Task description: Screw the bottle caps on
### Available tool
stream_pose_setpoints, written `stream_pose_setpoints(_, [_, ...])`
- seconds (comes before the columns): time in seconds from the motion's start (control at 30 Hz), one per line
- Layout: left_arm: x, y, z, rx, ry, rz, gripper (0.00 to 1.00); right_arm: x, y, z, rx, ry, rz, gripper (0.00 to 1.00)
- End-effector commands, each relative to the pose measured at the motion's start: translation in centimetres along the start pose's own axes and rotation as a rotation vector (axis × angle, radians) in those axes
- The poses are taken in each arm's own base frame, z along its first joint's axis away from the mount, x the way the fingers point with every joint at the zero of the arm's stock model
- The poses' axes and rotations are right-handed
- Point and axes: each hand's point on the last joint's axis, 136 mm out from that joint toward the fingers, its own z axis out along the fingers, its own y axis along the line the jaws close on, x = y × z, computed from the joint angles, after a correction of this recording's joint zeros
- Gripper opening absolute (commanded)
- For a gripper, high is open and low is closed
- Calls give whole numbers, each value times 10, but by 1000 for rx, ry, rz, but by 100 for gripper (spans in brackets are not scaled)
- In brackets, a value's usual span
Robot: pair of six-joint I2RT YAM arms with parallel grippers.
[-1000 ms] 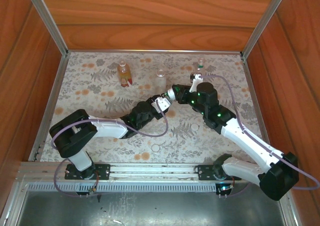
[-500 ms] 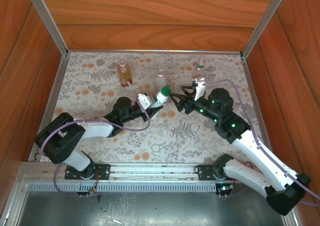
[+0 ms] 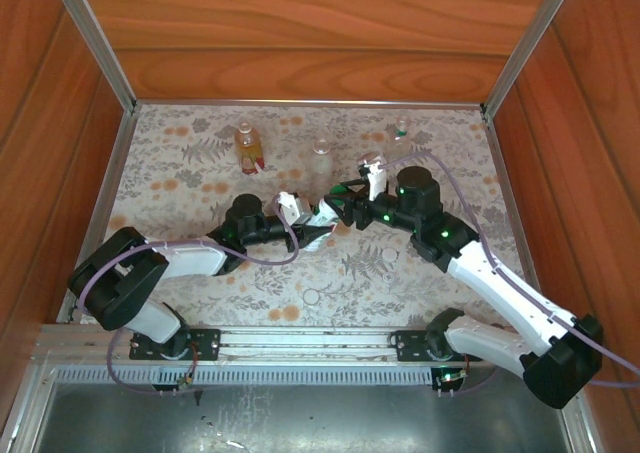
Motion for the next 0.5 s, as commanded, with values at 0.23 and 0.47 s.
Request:
stream_pose_setpoints(0.23, [-20, 6, 2, -10, -51, 14, 71, -19, -2, -5, 26, -56, -23, 27])
stream_pose_setpoints(0.47, [-15, 20, -25, -192, -60, -112, 100, -14, -58, -14, 278, -1, -53, 31])
